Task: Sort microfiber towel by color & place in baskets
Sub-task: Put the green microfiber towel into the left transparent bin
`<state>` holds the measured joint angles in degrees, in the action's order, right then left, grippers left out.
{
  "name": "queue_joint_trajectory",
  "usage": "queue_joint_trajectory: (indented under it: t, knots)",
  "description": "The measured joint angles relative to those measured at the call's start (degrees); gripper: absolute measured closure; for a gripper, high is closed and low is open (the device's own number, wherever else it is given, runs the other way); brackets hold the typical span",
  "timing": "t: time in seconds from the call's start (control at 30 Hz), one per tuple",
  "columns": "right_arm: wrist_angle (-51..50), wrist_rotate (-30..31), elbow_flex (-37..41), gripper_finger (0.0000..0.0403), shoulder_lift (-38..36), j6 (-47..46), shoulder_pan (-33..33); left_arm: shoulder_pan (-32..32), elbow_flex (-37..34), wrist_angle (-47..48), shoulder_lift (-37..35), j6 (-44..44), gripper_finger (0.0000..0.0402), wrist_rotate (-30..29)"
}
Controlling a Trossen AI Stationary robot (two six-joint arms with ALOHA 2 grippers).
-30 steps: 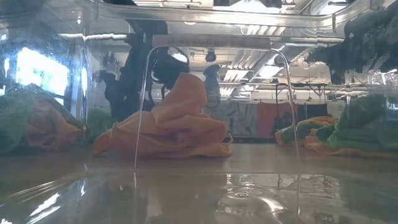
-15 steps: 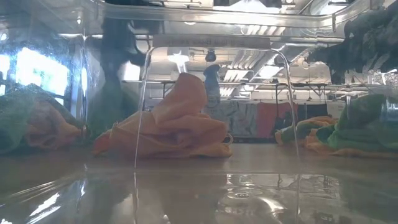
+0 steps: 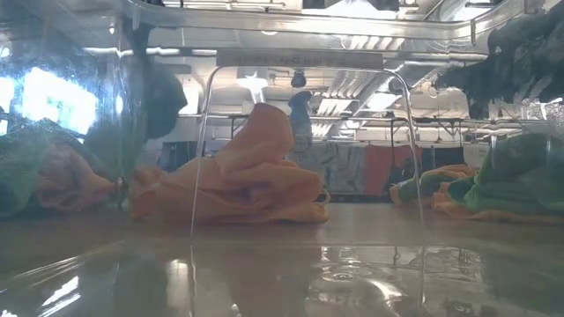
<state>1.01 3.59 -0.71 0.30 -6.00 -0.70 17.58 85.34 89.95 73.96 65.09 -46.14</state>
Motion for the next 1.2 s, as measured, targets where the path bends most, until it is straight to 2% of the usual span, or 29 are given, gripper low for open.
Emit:
queue_joint_trajectory:
  t: [0.23,0.37,0.5,0.63,0.83,1.07,1.2]
  knots:
    - [0.01,-0.01,0.0,0.0402,0.0,0.0,0.0,0.0,8.87,0.06,0.06,-11.57,0.0401,-3.85]
    - [0.01,0.0,0.0,0.0402,0.01,0.0,-0.01,-0.01,14.4,0.08,0.02,-20.06,0.0401,-3.87]
    - [0.01,0.0,0.0,0.0402,0.01,0.0,-0.01,-0.42,19.11,0.11,0.04,-26.06,0.0401,-0.21]
    - [0.0,0.0,0.0,0.0402,-0.01,0.0,0.01,-2.31,22.61,0.07,-0.21,-27.68,0.0401,5.95]
    - [0.0,0.0,0.0,0.0402,0.0,0.0,0.0,-9.8,24.52,0.09,-2.54,-22.21,0.0401,10.94]
    - [0.01,-0.01,0.0,0.0402,0.0,0.0,-0.01,-25.24,24.52,0.09,-2.6,-11.81,0.0401,10.85]
    - [0.01,0.0,0.0,0.0402,0.0,0.0,-0.01,-35.08,24.52,0.08,-0.22,-4.42,0.0401,8.56]
